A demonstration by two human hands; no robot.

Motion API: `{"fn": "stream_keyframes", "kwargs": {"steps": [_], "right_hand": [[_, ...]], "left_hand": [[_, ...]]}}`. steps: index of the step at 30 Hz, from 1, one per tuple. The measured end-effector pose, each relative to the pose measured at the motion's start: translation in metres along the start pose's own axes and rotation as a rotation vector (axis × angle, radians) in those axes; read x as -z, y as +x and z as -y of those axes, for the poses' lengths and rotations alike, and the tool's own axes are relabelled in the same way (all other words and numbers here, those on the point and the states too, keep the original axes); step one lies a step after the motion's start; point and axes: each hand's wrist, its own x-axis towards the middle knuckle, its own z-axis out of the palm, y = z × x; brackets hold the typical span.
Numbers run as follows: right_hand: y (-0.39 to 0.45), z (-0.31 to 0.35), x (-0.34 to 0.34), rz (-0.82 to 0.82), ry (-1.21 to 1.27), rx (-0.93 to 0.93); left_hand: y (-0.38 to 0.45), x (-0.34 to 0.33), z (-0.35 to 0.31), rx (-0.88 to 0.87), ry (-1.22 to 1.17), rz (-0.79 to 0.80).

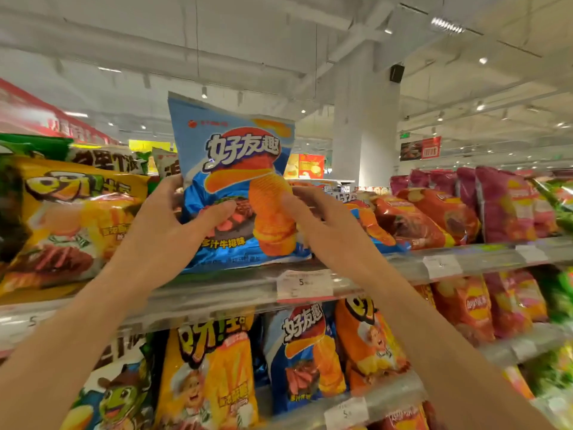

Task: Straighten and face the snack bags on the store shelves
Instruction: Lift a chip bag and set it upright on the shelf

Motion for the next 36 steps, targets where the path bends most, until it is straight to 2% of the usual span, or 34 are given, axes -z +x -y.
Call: {"fn": "stream_keyframes", "kwargs": {"steps": [3, 4, 7, 9, 15, 22, 30, 36], "right_hand": [[0.01, -0.029, 0.031, -0.196, -0.285, -0.014], [0.013, -0.038, 0.038, -0.212, -0.371, -0.037], [0.019, -0.061, 0.04, -0.054, -0.558, -0.141], [0.019, -0.071, 0.032, 0.044, -0.576, -0.164], [0.027, -0.075, 0.017, 0.036, -0.498, -0.216], [0.048, -0.075, 0.016, 0.074, -0.229, -0.364], [0.051, -0.07, 0.023, -0.073, -0.013, -0.168], [0.042, -0.072, 0.069, -0.202, 0.059, -0.167]], "left_hand": [[0.0, -0.005, -0.001, 0.054, 0.031, -0.063], [-0.001, -0.006, -0.001, 0.065, 0.045, -0.069], [-0.002, -0.008, -0.001, 0.099, 0.077, -0.087], [-0.003, -0.008, 0.001, 0.117, 0.071, -0.089], [-0.004, -0.01, -0.001, 0.118, 0.07, -0.084], [-0.006, -0.006, 0.003, 0.108, 0.027, -0.073], [-0.006, 0.002, 0.001, 0.106, -0.034, -0.126], [-0.002, -0.004, -0.004, 0.1, 0.025, -0.215]]}}
